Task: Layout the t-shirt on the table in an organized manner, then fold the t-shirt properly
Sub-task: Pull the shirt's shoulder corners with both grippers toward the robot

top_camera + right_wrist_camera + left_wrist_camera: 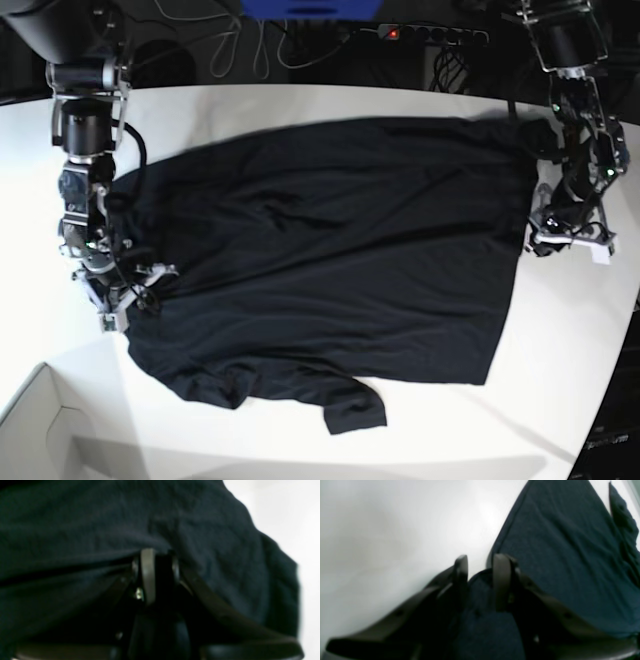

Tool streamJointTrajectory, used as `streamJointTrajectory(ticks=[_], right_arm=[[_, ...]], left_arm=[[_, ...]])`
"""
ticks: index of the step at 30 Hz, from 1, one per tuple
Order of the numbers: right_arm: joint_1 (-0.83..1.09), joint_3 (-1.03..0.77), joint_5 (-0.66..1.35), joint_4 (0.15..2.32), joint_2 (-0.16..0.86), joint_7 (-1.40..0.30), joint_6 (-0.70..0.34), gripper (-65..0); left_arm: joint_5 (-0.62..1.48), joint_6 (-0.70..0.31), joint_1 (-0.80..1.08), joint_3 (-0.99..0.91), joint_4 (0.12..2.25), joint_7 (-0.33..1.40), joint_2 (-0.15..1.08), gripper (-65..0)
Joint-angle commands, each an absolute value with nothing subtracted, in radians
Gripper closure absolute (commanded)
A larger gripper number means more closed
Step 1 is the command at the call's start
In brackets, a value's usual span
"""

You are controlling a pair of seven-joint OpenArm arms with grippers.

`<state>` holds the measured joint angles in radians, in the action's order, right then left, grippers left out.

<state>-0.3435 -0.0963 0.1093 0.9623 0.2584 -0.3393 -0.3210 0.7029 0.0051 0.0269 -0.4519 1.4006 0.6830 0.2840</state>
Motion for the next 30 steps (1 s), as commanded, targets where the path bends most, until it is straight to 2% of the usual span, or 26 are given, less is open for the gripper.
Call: streamJointTrajectory(ticks=[1, 4, 7, 11, 16, 22, 28, 30], right_arm=[[-0.352, -0.102, 0.125, 1.035, 0.274, -0.298, -0.320, -7.7], [-0.257, -0.145, 0.124, 1.233, 0.272, -0.325, -0.320, -8.2], [-0.174, -0.168, 0.125, 1.417, 0.269, -0.460, -0.320, -9.4], [-0.016, -0.159, 0.127, 1.661, 0.262, -0.638, -0.320, -17.1], [0.162, -0.122, 0.122, 1.854, 0.153, -0.645, -0.320, -23.3], [0.209, -0.136, 0.120, 1.816, 0.151, -0.645, -0.320, -23.8], [0.154, -0.277, 0.120, 1.707, 0.194, -0.647, -0.320, -23.9], [0.143, -0.323, 0.120, 1.676, 0.194, -0.653, -0.320, -25.6]], left_arm=[[0.719, -0.005, 0.013, -0.456, 1.454, 0.664, 0.295, -17.6], [0.719, -0.005, 0.053, -0.460, 1.560, 0.684, 0.294, -17.6], [0.719, -0.005, 0.094, -0.461, 1.633, 0.734, 0.292, -17.6], [0.719, -0.005, 0.145, -0.461, 1.624, 0.754, 0.283, -17.7], [0.719, -0.005, 0.214, -0.461, 1.609, 0.751, 0.249, -17.7], [0.765, -0.005, 0.312, -0.461, 1.669, 0.750, 0.223, -17.7], [0.803, -0.005, 0.349, -0.461, 1.678, 0.753, 0.219, -17.7], [0.820, -0.005, 0.371, -0.461, 1.679, 0.751, 0.223, -17.7]])
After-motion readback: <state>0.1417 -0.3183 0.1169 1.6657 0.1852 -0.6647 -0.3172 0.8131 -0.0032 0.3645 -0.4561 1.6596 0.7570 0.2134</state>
